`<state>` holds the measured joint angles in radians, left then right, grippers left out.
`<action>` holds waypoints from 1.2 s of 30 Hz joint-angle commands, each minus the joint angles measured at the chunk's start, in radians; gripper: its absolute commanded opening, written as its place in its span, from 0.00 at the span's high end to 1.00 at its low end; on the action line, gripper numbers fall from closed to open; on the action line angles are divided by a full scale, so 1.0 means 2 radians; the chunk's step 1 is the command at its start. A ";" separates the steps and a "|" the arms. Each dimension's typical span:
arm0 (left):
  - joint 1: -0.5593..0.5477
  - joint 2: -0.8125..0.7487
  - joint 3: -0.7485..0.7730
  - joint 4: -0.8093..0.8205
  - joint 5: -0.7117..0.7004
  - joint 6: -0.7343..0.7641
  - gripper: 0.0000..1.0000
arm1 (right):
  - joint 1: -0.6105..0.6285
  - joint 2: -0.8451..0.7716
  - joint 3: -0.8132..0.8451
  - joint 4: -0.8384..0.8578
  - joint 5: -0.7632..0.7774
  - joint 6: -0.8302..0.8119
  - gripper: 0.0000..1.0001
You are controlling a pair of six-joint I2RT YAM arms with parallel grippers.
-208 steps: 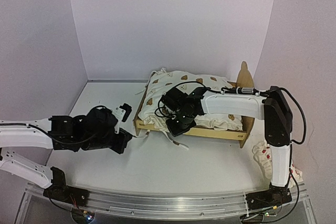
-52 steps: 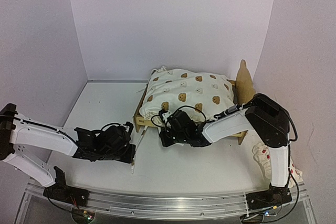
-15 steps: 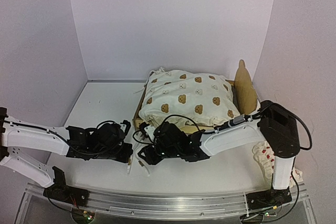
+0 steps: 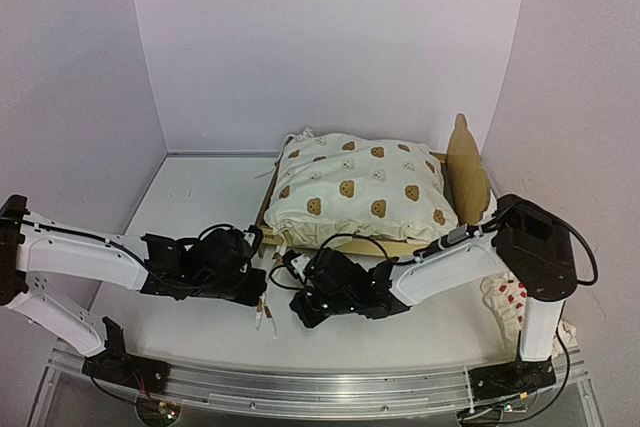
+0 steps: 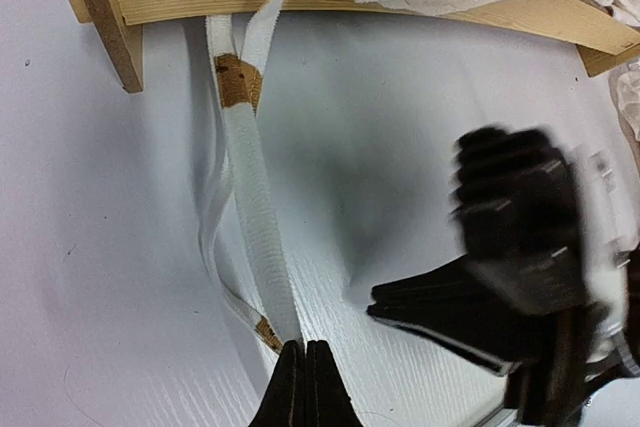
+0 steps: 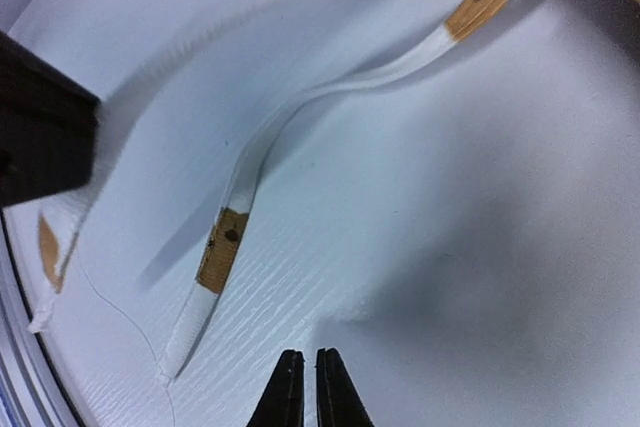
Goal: Set up the pet bed
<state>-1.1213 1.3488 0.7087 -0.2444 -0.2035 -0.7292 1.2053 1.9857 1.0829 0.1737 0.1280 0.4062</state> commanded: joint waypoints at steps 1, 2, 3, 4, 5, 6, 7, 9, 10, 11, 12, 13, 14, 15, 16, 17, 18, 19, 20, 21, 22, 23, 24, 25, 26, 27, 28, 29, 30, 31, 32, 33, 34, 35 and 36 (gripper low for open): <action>-0.002 0.001 0.023 -0.006 -0.005 0.004 1.00 | 0.023 0.054 0.050 0.012 -0.031 0.011 0.93; -0.002 0.000 0.023 -0.007 -0.006 0.003 1.00 | 0.026 0.065 0.058 0.015 -0.035 0.013 0.94; -0.002 -0.002 0.022 -0.009 -0.007 0.002 1.00 | 0.029 0.075 0.064 0.019 -0.038 0.017 0.94; -0.002 -0.004 0.022 -0.012 -0.009 0.002 1.00 | 0.030 0.084 0.071 0.023 -0.041 0.021 0.94; -0.002 -0.006 0.021 -0.014 -0.010 0.002 1.00 | 0.031 0.092 0.075 0.030 -0.045 0.026 0.95; -0.002 -0.009 0.019 -0.016 -0.012 0.001 1.00 | 0.032 0.100 0.078 0.039 -0.049 0.030 0.95; -0.002 -0.011 0.018 -0.017 -0.013 0.000 1.00 | 0.032 0.106 0.082 0.048 -0.054 0.033 0.95; -0.002 -0.016 0.015 -0.019 -0.015 -0.002 1.00 | 0.032 0.114 0.087 0.065 -0.072 0.035 0.95; -0.002 -0.017 0.014 -0.020 -0.016 -0.003 1.00 | 0.032 0.116 0.089 0.071 -0.081 0.034 0.95; -0.002 -0.019 0.013 -0.020 -0.016 -0.004 1.00 | 0.032 0.113 0.087 0.076 -0.086 0.030 0.94; -0.002 -0.020 0.013 -0.020 -0.015 -0.004 1.00 | 0.032 0.106 0.082 0.078 -0.086 0.026 0.94; -0.002 -0.020 0.013 -0.019 -0.013 -0.005 1.00 | 0.032 0.093 0.074 0.079 -0.082 0.021 0.94; -0.002 -0.020 0.013 -0.017 -0.009 -0.005 1.00 | 0.032 0.075 0.061 0.079 -0.071 0.012 0.93; -0.002 -0.020 0.013 -0.014 -0.005 -0.006 1.00 | 0.031 0.056 0.046 0.074 -0.053 0.006 0.93; -0.002 -0.020 0.012 -0.011 0.000 -0.006 1.00 | 0.031 0.036 0.032 0.070 -0.035 0.000 0.92; -0.001 -0.018 0.012 -0.005 0.006 -0.007 1.00 | 0.031 0.019 0.018 0.063 -0.016 -0.009 0.91; -0.001 -0.016 0.012 0.000 0.011 -0.007 1.00 | 0.031 -0.004 0.007 0.049 -0.001 -0.016 0.90; -0.001 -0.012 0.012 0.007 0.017 -0.008 1.00 | 0.030 -0.023 -0.002 0.032 0.015 -0.023 0.89; -0.001 -0.006 0.013 0.014 0.024 -0.009 1.00 | 0.030 -0.040 -0.008 0.015 0.032 -0.030 0.89; -0.002 -0.001 0.012 0.021 0.029 -0.009 1.00 | 0.030 -0.055 -0.014 -0.001 0.048 -0.035 0.89; -0.002 0.007 0.012 0.030 0.034 -0.010 1.00 | 0.030 -0.069 -0.022 -0.011 0.071 -0.039 0.89; -0.002 0.014 0.012 0.038 0.038 -0.012 1.00 | 0.029 -0.083 -0.029 -0.023 0.089 -0.041 0.89; -0.002 0.021 0.011 0.046 0.042 -0.014 1.00 | 0.028 -0.097 -0.036 -0.033 0.106 -0.042 0.89; -0.001 0.029 0.011 0.054 0.047 -0.015 1.00 | 0.027 -0.108 -0.041 -0.039 0.119 -0.042 0.88; -0.001 0.037 0.012 0.062 0.053 -0.016 1.00 | 0.025 -0.117 -0.045 -0.045 0.131 -0.042 0.88; -0.002 0.046 0.013 0.070 0.058 -0.017 1.00 | 0.023 -0.125 -0.048 -0.050 0.141 -0.043 0.88; -0.001 0.057 0.013 0.079 0.064 -0.018 1.00 | 0.021 -0.130 -0.050 -0.054 0.149 -0.044 0.88; -0.001 0.066 0.014 0.085 0.068 -0.019 1.00 | 0.019 -0.135 -0.051 -0.056 0.153 -0.044 0.88; -0.002 0.075 0.016 0.090 0.072 -0.020 1.00 | 0.016 -0.138 -0.051 -0.059 0.156 -0.044 0.88; -0.002 0.083 0.018 0.094 0.077 -0.020 1.00 | 0.012 -0.140 -0.051 -0.060 0.157 -0.044 0.87; -0.001 0.091 0.019 0.097 0.081 -0.020 1.00 | 0.009 -0.141 -0.050 -0.061 0.158 -0.042 0.87; -0.001 0.097 0.022 0.100 0.085 -0.020 1.00 | 0.005 -0.141 -0.049 -0.062 0.156 -0.040 0.87; -0.001 0.102 0.023 0.103 0.091 -0.020 0.98 | 0.001 -0.140 -0.046 -0.062 0.153 -0.037 0.87; -0.002 0.105 0.023 0.107 0.097 -0.017 0.96 | -0.003 -0.138 -0.042 -0.063 0.149 -0.033 0.87; -0.002 0.106 0.024 0.108 0.100 -0.015 0.92 | -0.007 -0.136 -0.037 -0.064 0.142 -0.030 0.86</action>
<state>-1.1202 1.5429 0.7143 -0.0935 -0.0647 -0.7589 1.2189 1.7248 0.9925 0.0778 0.3929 0.3335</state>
